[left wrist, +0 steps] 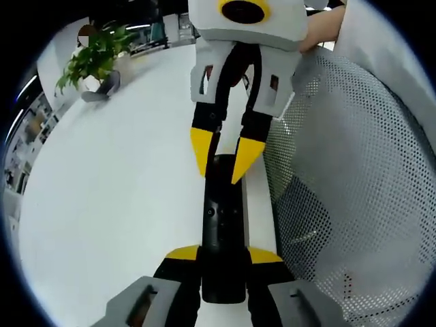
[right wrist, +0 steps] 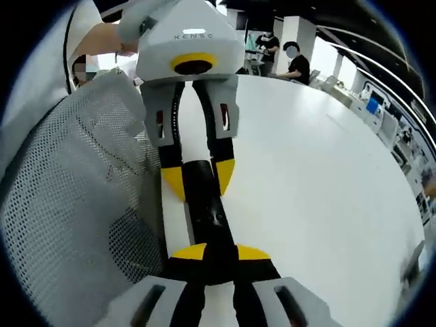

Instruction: Press the specified remote control buttons in sequence, fully releasing each button before pressing the next.

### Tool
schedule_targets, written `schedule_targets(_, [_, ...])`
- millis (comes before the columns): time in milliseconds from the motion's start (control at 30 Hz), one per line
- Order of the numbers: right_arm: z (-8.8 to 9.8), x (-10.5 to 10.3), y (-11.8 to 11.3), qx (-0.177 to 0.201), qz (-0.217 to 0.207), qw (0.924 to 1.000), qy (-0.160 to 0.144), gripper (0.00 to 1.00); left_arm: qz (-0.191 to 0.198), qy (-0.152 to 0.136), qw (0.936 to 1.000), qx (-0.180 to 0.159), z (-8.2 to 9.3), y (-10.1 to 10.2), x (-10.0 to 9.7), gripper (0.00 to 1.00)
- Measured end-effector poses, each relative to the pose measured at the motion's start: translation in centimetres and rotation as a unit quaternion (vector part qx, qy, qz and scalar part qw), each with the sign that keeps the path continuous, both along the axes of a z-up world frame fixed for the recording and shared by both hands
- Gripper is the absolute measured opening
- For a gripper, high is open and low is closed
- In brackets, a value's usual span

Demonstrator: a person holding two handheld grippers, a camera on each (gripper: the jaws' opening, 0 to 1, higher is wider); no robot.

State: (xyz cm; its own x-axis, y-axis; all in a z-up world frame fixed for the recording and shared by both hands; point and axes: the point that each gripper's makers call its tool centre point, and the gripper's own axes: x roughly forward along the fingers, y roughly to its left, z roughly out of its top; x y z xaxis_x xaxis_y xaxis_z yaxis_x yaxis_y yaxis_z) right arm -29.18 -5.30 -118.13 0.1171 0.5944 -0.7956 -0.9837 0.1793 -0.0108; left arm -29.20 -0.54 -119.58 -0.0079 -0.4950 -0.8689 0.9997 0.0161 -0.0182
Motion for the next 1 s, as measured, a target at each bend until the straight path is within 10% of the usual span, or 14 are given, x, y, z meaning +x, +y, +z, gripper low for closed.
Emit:
schedule_targets(300, [-0.2,-0.7,0.4,-0.027,0.061,0.9977,-0.009,0.12,0.002,0.001,1.0000,-0.005,0.0,0.0,0.1,0.24])
schedule_targets(500, [0.0,-0.4,0.4,-0.005,0.013,0.9990,0.043,0.09,0.007,0.000,0.9999,-0.013,0.1,0.0,0.1,0.24])
schedule_targets(1000, [-0.2,-0.1,0.4,-0.045,0.040,0.9980,0.019,0.05,0.007,0.000,0.9998,-0.020,0.0,0.0,0.1,0.24])
